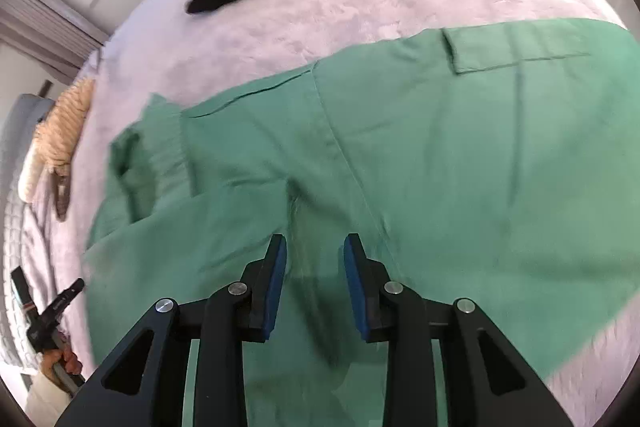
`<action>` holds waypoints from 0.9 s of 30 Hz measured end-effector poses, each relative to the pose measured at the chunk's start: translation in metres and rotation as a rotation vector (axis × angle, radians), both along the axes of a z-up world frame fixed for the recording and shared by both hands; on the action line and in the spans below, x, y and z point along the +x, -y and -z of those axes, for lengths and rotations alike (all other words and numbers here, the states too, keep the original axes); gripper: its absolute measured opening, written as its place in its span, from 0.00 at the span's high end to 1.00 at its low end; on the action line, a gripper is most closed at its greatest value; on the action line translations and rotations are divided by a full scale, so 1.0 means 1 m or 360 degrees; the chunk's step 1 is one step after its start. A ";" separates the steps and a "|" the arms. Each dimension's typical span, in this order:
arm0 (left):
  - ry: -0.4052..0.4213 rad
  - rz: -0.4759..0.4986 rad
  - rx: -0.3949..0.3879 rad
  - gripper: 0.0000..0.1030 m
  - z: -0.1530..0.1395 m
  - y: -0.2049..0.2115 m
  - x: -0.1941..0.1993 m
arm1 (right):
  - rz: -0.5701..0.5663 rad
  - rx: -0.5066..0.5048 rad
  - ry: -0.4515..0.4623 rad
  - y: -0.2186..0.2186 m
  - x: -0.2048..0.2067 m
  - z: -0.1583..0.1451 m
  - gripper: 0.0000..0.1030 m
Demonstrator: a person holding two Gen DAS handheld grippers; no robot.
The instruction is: Fold large clothes
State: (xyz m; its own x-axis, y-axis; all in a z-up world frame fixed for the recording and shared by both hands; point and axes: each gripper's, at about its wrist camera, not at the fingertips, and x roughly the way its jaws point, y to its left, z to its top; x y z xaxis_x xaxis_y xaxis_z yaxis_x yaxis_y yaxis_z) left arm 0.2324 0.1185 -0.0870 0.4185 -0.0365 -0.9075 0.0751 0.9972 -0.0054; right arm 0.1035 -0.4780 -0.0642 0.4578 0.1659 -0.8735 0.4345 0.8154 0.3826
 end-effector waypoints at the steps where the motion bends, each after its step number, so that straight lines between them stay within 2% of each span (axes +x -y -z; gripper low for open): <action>1: 0.0000 0.0046 -0.0008 0.80 -0.006 0.001 -0.012 | -0.0017 0.0035 0.0017 -0.006 -0.010 -0.004 0.68; 4: -0.0018 0.0163 -0.0028 0.80 -0.010 0.013 -0.043 | -0.0090 0.0127 0.0006 -0.027 -0.027 0.002 0.68; 6: -0.0060 0.0191 0.0008 0.80 0.003 0.024 -0.058 | -0.0102 0.0129 -0.0043 -0.034 -0.028 0.020 0.68; 7: -0.0110 0.0174 0.0068 0.80 0.019 0.026 -0.065 | -0.0095 0.0120 -0.0068 -0.034 -0.028 0.029 0.69; 9: -0.0179 0.0130 0.0121 0.80 0.038 0.022 -0.071 | -0.0068 0.0125 -0.0084 -0.033 -0.032 0.038 0.84; 11: -0.0207 0.0087 0.0101 0.80 0.048 0.008 -0.080 | -0.0005 0.0187 -0.0090 -0.027 -0.045 0.037 0.86; 12: -0.0203 0.0081 0.0085 0.80 0.045 0.004 -0.084 | 0.0014 0.0212 -0.0105 -0.024 -0.052 0.035 0.80; 14: -0.0188 0.0095 0.0100 0.80 0.034 0.001 -0.092 | 0.0021 0.0237 -0.0113 -0.022 -0.071 0.028 0.77; 17: -0.0150 0.0104 0.0098 0.80 0.016 0.002 -0.107 | 0.0075 0.0344 -0.0125 -0.023 -0.097 0.021 0.57; 19: -0.0144 0.0096 0.0109 0.80 0.005 0.006 -0.116 | 0.0106 0.0364 -0.0136 -0.032 -0.110 0.016 0.56; 20: -0.0136 0.0094 0.0095 0.77 -0.001 0.007 -0.121 | 0.0113 0.0374 -0.0136 -0.036 -0.112 0.014 0.55; 21: -0.0129 0.0096 0.0062 0.41 -0.005 0.009 -0.127 | 0.0122 0.0385 -0.0135 -0.040 -0.117 0.012 0.50; 22: -0.0118 0.0093 0.0043 0.00 -0.011 0.012 -0.133 | 0.0132 0.0397 -0.0136 -0.044 -0.122 0.010 0.47; 24: -0.0029 0.0106 0.0087 0.01 -0.020 0.019 -0.147 | 0.0138 0.0418 -0.0139 -0.053 -0.129 0.007 0.39; 27: -0.0059 0.0159 0.0100 0.01 -0.028 0.032 -0.159 | 0.0145 0.0438 -0.0157 -0.063 -0.142 0.004 0.38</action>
